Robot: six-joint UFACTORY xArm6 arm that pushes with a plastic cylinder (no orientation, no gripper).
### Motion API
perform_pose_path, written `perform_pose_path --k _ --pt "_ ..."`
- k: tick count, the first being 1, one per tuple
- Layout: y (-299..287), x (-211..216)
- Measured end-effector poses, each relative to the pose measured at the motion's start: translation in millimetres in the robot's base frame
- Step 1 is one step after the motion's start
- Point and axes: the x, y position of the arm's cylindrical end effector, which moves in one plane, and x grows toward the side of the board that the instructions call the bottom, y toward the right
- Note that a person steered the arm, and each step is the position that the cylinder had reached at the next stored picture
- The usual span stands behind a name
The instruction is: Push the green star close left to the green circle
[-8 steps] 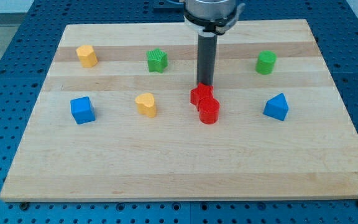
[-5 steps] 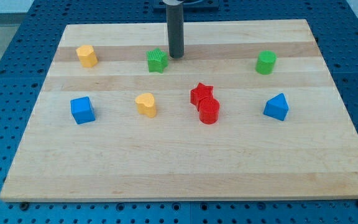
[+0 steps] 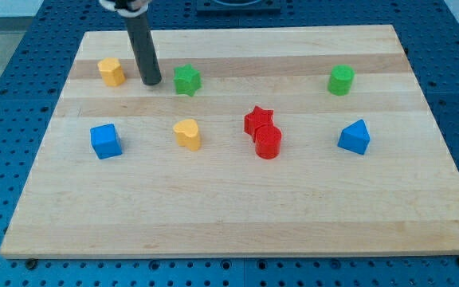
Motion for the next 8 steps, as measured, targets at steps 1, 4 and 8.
perform_pose_path --k 1,4,8 --pt "0.6 -0.1" --pt "131.8 -1.5" --pt "253.6 -1.5"
